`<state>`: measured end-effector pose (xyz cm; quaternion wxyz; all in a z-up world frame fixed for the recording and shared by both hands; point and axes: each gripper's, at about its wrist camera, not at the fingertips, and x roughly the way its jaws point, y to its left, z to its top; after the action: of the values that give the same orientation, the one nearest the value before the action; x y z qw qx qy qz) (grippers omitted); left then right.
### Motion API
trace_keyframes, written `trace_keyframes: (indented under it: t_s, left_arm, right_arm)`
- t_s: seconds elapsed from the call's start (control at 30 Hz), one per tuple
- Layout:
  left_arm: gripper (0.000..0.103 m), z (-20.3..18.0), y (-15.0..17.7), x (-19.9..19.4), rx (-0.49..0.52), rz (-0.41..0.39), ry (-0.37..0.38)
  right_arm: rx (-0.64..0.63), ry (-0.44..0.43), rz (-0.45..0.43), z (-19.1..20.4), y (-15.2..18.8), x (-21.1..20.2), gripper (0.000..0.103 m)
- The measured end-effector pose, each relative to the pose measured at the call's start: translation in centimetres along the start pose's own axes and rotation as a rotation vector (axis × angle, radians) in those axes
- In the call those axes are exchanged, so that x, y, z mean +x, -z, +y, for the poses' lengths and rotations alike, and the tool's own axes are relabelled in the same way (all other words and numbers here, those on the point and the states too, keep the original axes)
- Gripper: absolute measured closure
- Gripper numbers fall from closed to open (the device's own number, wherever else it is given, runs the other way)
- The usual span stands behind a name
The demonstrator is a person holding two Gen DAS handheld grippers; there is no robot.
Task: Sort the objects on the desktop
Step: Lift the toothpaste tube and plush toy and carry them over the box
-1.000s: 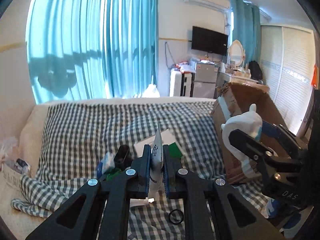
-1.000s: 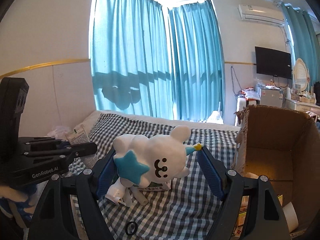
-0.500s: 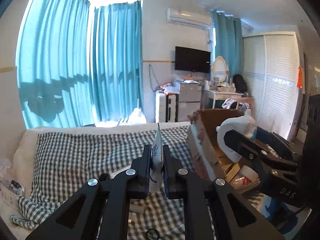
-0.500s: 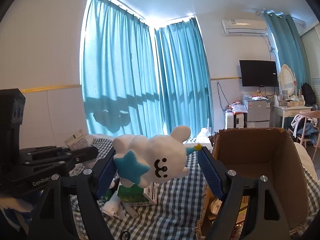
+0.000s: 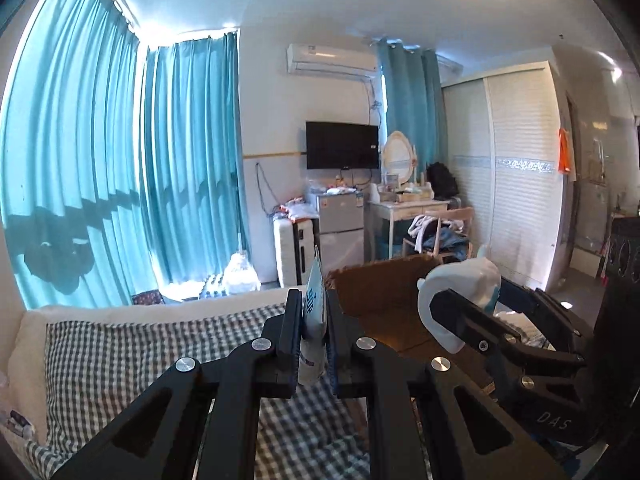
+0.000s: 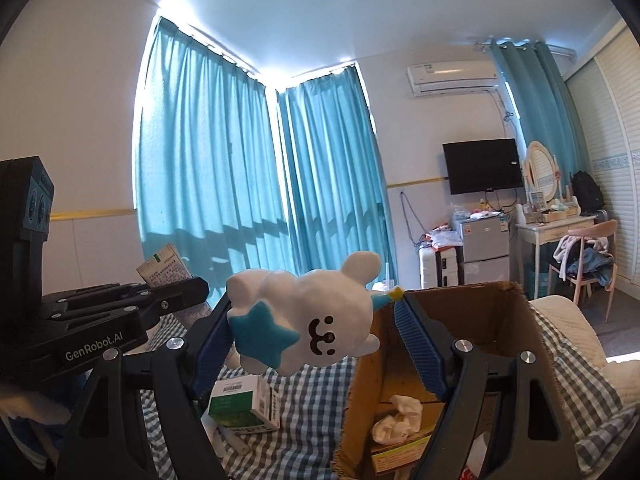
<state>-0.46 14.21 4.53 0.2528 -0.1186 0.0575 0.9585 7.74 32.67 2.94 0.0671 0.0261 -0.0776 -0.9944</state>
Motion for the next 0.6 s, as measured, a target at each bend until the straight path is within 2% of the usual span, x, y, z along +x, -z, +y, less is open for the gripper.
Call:
trace_keyframes:
  t_s: [0.37,0.6]
  left_arm:
    - [0.093,-5.3,-3.0,2.0,0.095,-0.051,0.115]
    - [0.093,-5.9,-2.3,4.4,0.07,-0.039,0.168]
  right_arm:
    - [0.013,0.129,-0.024,-3.7,-1.2,-2.2,0.025]
    - [0.029,0.201,0.005,-6.1,-1.0,-2.3,0.025]
